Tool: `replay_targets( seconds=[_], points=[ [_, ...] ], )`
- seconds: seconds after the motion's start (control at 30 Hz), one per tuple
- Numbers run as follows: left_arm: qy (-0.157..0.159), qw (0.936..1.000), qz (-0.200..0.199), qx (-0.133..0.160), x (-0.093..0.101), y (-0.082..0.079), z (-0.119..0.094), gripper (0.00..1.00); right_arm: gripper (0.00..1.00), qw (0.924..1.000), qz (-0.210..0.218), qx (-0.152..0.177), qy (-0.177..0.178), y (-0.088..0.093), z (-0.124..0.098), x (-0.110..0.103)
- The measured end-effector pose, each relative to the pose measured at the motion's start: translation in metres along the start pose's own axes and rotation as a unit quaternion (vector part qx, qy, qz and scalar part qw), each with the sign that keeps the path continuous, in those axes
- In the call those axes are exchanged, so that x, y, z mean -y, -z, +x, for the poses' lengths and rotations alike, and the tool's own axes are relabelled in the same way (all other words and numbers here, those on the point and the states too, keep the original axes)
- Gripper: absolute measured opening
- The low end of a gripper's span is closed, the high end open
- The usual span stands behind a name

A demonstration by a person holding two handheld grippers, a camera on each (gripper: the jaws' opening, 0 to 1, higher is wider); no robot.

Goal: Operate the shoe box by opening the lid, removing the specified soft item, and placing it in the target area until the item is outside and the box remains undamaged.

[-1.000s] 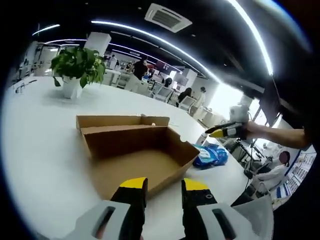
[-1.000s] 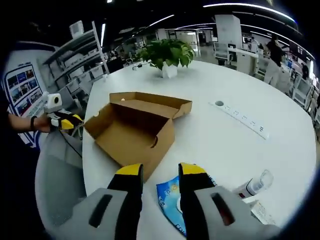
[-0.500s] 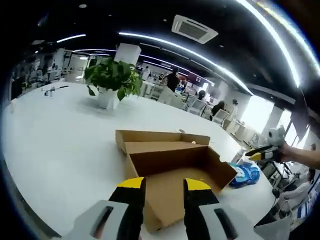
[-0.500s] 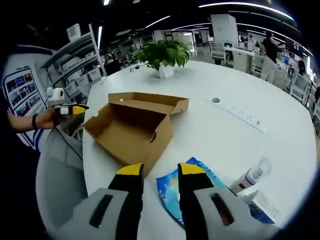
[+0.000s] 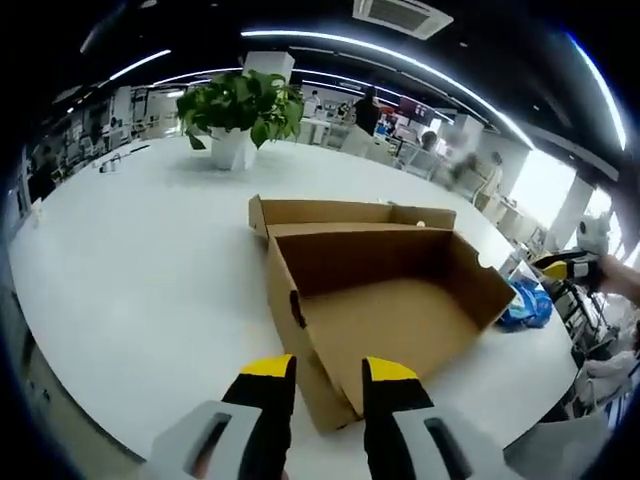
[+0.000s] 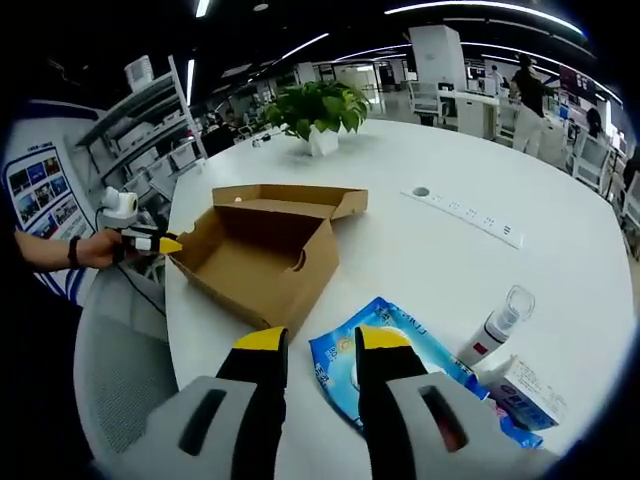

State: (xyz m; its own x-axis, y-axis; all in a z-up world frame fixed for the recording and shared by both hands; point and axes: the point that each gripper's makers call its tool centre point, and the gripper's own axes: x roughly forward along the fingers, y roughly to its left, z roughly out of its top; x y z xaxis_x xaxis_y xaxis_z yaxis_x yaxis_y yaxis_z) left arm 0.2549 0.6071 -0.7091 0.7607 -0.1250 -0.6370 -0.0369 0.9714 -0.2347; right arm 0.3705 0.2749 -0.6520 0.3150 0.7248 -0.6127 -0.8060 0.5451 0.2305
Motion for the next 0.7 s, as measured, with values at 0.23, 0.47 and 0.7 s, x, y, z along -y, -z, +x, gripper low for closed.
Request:
replay_targets(
  seconds=[0.23,0.47,0.7],
  points=[
    [-0.003,0.9995,0.026,-0.016,-0.0035,0.0022,0.0025,0.19,0.24,0.9999,0.008,0.009,0.001,0.0019,0.0014,-0.0037],
    [0.001,0.9985,0.046,-0.029,-0.0054,0.003,0.0012,0.18,0.23,0.9997,0.018,0.013,0.002,0.0033,0.0036,-0.0036],
    [0.004,0.9972,0.065,-0.037,-0.0057,0.004,-0.0009,0.16,0.23,0.9996,0.022,0.017,0.003,0.0003,0.0086,-0.0044]
  ],
)
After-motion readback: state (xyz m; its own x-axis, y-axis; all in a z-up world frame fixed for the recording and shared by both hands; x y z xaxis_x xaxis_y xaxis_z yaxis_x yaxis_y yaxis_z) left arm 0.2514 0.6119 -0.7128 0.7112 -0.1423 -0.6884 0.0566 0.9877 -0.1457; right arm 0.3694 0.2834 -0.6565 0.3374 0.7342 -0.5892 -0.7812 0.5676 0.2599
